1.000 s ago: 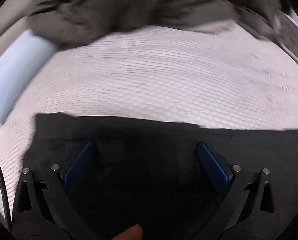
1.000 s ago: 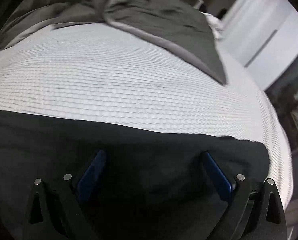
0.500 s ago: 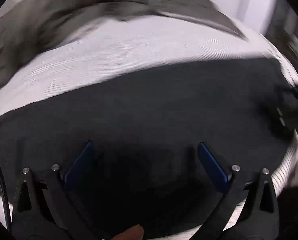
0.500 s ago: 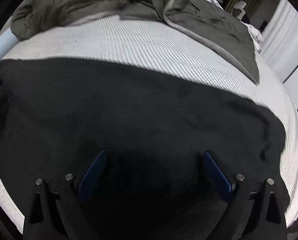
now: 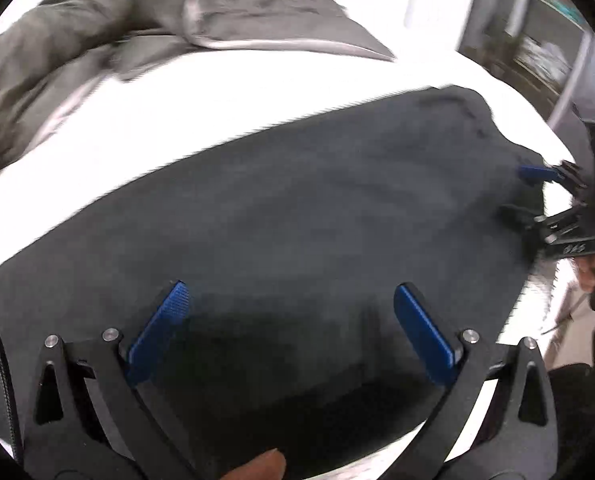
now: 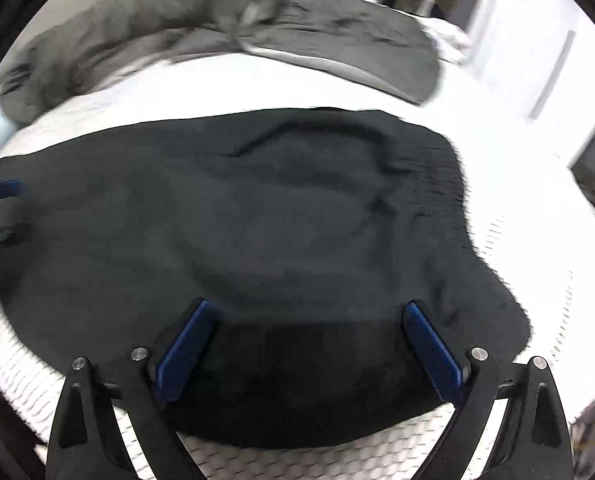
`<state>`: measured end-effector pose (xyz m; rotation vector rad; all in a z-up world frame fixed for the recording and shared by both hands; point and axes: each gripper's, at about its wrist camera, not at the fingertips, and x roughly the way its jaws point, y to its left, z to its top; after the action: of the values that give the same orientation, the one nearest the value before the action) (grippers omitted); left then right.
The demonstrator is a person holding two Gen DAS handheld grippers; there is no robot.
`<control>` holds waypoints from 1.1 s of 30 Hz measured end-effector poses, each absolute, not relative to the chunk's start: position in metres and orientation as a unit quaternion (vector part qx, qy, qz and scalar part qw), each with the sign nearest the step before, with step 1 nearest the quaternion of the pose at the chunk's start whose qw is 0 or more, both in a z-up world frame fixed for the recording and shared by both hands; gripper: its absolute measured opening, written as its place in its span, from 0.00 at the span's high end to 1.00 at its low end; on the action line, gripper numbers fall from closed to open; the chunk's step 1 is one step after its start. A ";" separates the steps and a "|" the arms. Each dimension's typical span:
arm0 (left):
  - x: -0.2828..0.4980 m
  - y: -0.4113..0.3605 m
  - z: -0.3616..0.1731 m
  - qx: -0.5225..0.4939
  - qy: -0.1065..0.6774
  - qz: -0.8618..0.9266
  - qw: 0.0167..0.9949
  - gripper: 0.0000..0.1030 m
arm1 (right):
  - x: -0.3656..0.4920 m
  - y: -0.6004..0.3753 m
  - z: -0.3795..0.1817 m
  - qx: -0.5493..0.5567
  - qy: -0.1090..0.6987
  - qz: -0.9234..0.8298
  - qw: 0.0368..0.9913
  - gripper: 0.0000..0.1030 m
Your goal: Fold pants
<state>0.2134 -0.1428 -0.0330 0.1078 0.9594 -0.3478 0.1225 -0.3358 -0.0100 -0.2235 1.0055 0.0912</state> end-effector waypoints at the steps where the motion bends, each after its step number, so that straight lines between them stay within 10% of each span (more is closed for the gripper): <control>1: 0.214 -0.156 -0.040 0.062 0.466 -0.177 0.864 0.01 | 0.122 -0.334 -0.013 -0.117 0.484 0.047 0.866 0.05; 12: 0.216 -0.203 -0.041 0.071 0.471 -0.179 0.861 0.00 | 0.091 -0.402 0.016 -0.034 0.435 0.031 0.899 0.07; 16: 0.211 -0.211 -0.059 0.113 0.483 -0.178 0.850 0.00 | 0.140 -0.417 0.011 0.010 0.442 -0.011 0.897 0.52; 20: 0.210 -0.206 -0.067 0.104 0.482 -0.187 0.850 0.00 | 0.199 -0.444 -0.002 0.076 0.449 -0.037 0.890 0.62; 33: 0.208 -0.193 -0.052 0.080 0.460 -0.215 0.858 0.01 | 0.188 -0.475 0.020 0.104 0.437 -0.113 0.886 0.37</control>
<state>0.2084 -0.1928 -0.0520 0.1678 0.9657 -0.4515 0.1880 -0.4752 0.0202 0.2157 0.9079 -0.2348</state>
